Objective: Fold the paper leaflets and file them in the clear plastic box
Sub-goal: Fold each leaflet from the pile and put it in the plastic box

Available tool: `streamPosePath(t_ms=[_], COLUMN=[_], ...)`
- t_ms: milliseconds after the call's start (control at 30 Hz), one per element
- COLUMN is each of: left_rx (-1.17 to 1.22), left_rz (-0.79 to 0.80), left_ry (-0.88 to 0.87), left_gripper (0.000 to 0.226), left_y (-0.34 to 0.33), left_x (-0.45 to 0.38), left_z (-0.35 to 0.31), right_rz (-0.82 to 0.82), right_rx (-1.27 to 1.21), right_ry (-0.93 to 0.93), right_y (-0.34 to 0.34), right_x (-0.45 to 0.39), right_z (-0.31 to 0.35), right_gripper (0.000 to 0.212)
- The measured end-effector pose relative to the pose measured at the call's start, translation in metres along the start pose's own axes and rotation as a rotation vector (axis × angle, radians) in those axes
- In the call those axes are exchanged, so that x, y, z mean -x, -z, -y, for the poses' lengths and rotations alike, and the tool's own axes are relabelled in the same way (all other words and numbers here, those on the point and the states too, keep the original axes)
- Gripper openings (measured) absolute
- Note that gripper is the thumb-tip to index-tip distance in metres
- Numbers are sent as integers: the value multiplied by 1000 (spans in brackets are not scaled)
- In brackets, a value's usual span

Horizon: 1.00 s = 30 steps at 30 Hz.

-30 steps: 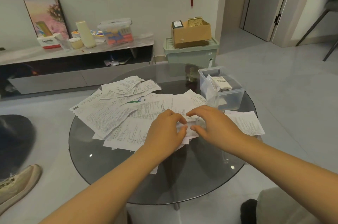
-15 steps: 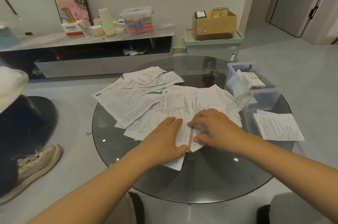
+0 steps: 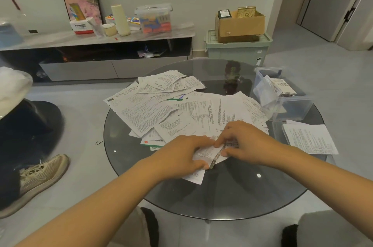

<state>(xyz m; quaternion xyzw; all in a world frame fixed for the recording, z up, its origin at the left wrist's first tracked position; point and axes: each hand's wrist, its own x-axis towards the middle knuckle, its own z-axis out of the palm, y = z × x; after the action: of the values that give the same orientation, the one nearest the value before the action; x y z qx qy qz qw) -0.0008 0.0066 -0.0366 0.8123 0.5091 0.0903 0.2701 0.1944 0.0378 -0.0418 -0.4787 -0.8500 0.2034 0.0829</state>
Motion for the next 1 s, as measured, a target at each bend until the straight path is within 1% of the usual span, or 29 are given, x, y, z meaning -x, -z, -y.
streamPosePath(t_ms=[200, 367, 467, 567, 700, 767, 867, 933, 1000], left_rx=[144, 388, 510, 537, 492, 510, 537, 585, 634], left_rz=[2, 5, 28, 55, 137, 103, -13, -67, -118], left_ry=[25, 22, 34, 38, -39, -20, 33, 82, 155], left_gripper=[50, 42, 42, 47, 60, 53, 35, 32, 35], left_y=[0, 4, 5, 7, 7, 6, 5, 4, 3], left_x=[3, 5, 6, 6, 12, 14, 13, 12, 12], left_z=[4, 2, 0, -1, -5, -7, -8, -4, -1], right_rz=[-16, -56, -101, -158, -173, -183, -220, -248, -239], right_rx=[-57, -188, -207, -222, -261, -297, -350, -395, -470], right_ry=[-2, 35, 45, 35, 43, 40, 34, 4, -41], right_y=[7, 16, 17, 20, 26, 27, 24, 21, 19], right_x=[13, 22, 24, 26, 32, 33, 30, 24, 18], right_z=[-6, -3, 1, 4, 9, 12, 18, 22, 24], right_gripper=[22, 25, 16, 7, 5, 5, 2, 3, 7])
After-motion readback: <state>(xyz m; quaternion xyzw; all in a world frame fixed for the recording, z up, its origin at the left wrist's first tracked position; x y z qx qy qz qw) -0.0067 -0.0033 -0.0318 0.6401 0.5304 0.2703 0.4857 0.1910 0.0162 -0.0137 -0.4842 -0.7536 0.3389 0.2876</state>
